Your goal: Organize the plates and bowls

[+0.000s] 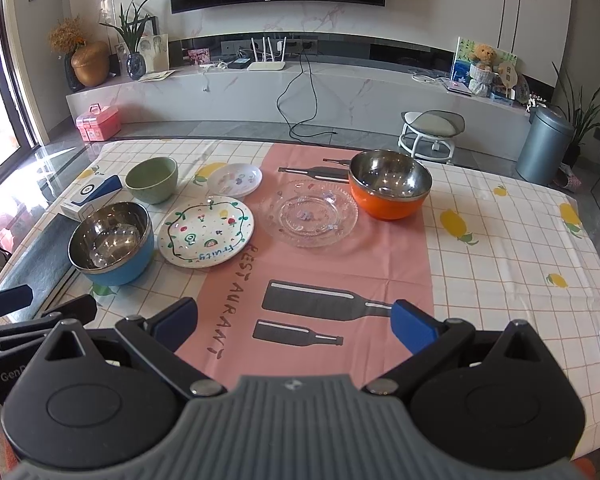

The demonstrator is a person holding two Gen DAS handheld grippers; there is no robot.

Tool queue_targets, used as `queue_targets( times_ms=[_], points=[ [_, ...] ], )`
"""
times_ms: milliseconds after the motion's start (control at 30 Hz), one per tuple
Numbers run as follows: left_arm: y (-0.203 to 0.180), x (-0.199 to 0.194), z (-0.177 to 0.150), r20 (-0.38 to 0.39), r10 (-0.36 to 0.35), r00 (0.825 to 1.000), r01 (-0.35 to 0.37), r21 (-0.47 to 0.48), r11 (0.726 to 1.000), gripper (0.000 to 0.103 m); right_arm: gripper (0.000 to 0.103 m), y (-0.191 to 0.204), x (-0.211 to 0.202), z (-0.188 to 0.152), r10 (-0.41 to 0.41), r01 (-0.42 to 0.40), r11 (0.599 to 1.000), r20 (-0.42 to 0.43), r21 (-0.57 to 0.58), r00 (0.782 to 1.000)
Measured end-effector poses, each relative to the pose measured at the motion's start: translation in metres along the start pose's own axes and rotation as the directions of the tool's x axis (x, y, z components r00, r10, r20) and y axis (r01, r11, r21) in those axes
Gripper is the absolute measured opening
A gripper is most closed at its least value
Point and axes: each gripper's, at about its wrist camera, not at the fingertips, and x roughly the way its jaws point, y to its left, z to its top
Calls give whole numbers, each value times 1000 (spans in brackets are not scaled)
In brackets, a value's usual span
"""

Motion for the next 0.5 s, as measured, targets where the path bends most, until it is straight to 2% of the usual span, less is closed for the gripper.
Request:
queue_targets(
  times_ms=[500],
  points=[
    [0, 0, 0, 0, -1, 1000, 1, -2, 1000, 89, 101, 1, 2, -2, 2, -2, 1000, -9, 1, 1000]
  ],
)
